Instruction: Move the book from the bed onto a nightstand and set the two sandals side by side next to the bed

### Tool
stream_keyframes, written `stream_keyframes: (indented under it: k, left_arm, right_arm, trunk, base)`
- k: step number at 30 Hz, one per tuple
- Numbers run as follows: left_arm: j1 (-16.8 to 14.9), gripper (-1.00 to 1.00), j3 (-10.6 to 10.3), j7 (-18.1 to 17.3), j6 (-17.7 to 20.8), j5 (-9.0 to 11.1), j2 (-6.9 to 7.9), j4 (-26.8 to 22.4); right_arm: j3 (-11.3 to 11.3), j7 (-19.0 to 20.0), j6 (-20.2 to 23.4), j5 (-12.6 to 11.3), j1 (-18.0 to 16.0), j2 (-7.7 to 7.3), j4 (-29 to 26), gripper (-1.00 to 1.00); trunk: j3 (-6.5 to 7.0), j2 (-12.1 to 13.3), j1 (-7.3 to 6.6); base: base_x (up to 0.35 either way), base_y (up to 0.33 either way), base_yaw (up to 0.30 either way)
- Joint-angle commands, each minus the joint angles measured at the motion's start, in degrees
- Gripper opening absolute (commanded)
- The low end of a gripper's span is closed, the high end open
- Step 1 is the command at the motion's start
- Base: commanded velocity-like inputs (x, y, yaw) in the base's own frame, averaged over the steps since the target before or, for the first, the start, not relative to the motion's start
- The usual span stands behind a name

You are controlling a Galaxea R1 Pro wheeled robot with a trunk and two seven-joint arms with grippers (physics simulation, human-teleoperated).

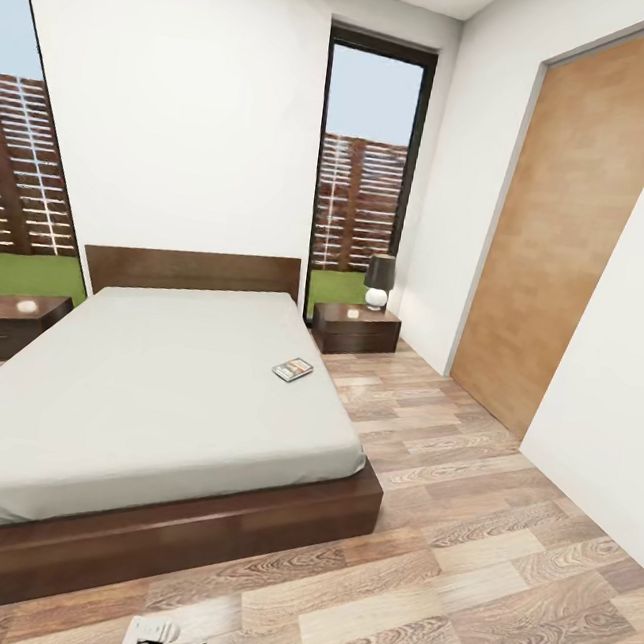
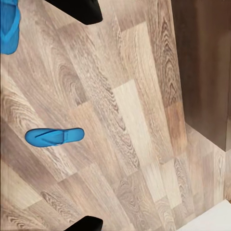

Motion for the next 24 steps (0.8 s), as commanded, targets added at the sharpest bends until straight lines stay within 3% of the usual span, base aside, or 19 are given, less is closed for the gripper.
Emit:
stream_keyframes:
  k: [1,15,24]
  left_arm:
    - [0.03,1.00,0.10,-0.30,0.60,0.60,0.00,-0.08]
    - [0.29,1.00,0.43,-0.57,0.64,0.61,0.08,1.88]
    - [0.29,1.00,0.54,-0.66,1.12,0.67,0.21,-0.09]
  right_arm:
    - [-0.08,-0.01,0.03,0.01,0.35,0.01,-0.10,1.00]
    - [-0.06,-0.01,-0.15,0.00,0.68,0.02,0.43,1.00]
    - [-0.07,-0.01,-0.15,0.00,0.68,0.02,0.44,1.00]
  trunk:
    - [-0.05,-0.03,0.00]
    - [-0.05,-0.03,0.00]
    - [-0.05,-0.03,0.00]
  base:
    - [0.000,0.000,0.000]
    - [0.000,0.000,0.000]
    - [0.000,0.000,0.000]
